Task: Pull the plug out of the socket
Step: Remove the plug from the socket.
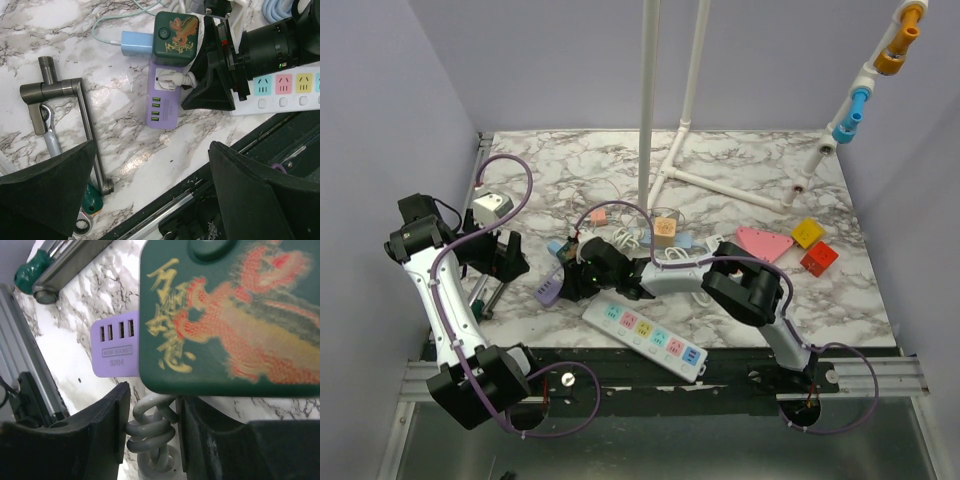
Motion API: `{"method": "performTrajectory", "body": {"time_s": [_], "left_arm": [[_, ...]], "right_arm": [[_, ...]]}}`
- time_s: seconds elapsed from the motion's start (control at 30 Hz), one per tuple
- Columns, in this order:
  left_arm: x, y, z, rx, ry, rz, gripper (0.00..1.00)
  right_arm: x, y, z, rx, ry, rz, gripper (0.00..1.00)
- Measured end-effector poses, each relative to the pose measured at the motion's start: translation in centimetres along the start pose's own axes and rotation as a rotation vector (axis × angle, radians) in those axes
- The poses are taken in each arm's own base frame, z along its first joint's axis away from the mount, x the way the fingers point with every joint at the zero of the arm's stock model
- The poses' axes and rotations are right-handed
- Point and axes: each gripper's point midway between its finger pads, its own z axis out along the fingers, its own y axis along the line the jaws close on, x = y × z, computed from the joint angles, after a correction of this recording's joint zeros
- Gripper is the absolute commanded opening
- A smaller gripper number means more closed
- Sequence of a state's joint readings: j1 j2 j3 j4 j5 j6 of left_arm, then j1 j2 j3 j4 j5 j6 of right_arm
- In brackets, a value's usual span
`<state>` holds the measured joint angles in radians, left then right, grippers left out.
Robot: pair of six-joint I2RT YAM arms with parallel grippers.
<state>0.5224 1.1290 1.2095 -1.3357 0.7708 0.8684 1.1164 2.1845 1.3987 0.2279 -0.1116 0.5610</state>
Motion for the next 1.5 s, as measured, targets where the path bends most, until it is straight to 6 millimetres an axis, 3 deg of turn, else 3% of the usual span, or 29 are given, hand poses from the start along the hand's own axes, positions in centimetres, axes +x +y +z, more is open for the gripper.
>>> {"method": "performTrajectory", "body": {"time_s": [0.1,0.2,0.33,0.4,0.67,0.9,1.0,1.23,1.5], "left_arm": [[0.1,-0.3,0.2,0.010,-0.011,0.007,0.99],[0.7,-0.7,1.0,0.013,-0.036,0.008,0.99],[3.5,-2.6,3.5,0.058,-0.035,0.027,0.98],[3.9,-3.4,4.1,0.084,-0.039,0.050,0.98],[3.4,-4.9,4.7,0.174,-0.104,0.165,0.98],[4.1,-4.9,5.9,0.294,-0.059,0.052,0.98],[3.6,-4.3,5.9,0.331,-0.038,-0.015,0.99],[0.2,-2.3,5.5,0.422,-0.055,-0.158,0.99],[0.4,-2.8,5.8,0.522,-0.010,-0.315,0.98]], "right_arm": [[0.0,0.1,0.0,-0.021,-0.008,0.019,0.16],[0.3,0.1,-0.1,-0.040,-0.011,0.030,0.01],[0.2,0.2,-0.7,-0.056,-0.025,0.042,0.01],[0.3,0.2,-1.3,-0.058,-0.028,0.044,0.01],[-1.9,1.5,-3.3,-0.090,-0.083,0.058,0.01],[-4.0,2.7,-5.2,-0.137,-0.163,0.058,0.01],[-4.6,3.0,-6.2,-0.153,-0.196,0.053,0.01],[-5.6,2.7,-7.1,-0.161,-0.301,0.052,0.01],[-7.5,1.5,-7.6,-0.116,-0.405,0.065,0.01]]}}
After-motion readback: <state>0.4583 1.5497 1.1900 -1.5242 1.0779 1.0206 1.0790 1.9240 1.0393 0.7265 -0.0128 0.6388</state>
